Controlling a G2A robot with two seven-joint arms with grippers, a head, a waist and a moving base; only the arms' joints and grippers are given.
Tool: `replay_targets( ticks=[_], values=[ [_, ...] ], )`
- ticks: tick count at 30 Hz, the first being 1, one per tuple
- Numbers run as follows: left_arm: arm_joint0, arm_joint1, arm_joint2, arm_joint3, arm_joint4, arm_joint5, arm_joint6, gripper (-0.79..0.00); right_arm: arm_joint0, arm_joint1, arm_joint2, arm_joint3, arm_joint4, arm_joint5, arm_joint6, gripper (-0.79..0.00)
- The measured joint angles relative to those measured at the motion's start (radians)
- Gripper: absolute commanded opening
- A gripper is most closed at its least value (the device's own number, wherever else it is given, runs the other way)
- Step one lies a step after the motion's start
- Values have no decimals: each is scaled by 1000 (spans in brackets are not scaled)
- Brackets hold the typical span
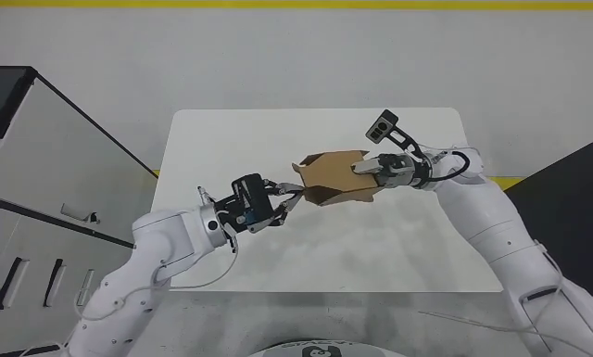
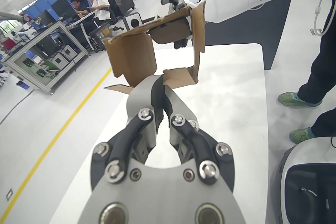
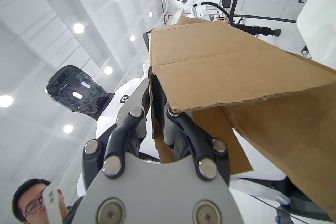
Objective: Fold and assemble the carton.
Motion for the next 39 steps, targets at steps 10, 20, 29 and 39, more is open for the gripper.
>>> replay_targets(
  ticks=[10, 20, 29, 39],
  values=[
    [-1, 0, 11, -11, -10, -9, 1, -785, 10, 1, -27, -2, 0, 1, 0, -785],
    [-4, 0, 36, -19, -2, -15, 2, -785, 15, 1, -54, -16, 11, -1, 0, -785],
    [-1, 0, 44, -22, 3, -12, 3, -785, 18, 3, -78, -28, 22, -2, 0, -785],
    [11, 3, 23, -29, 2, 2, 8, -785, 16, 8, -77, -23, 49, -16, 0, -785]
  ],
)
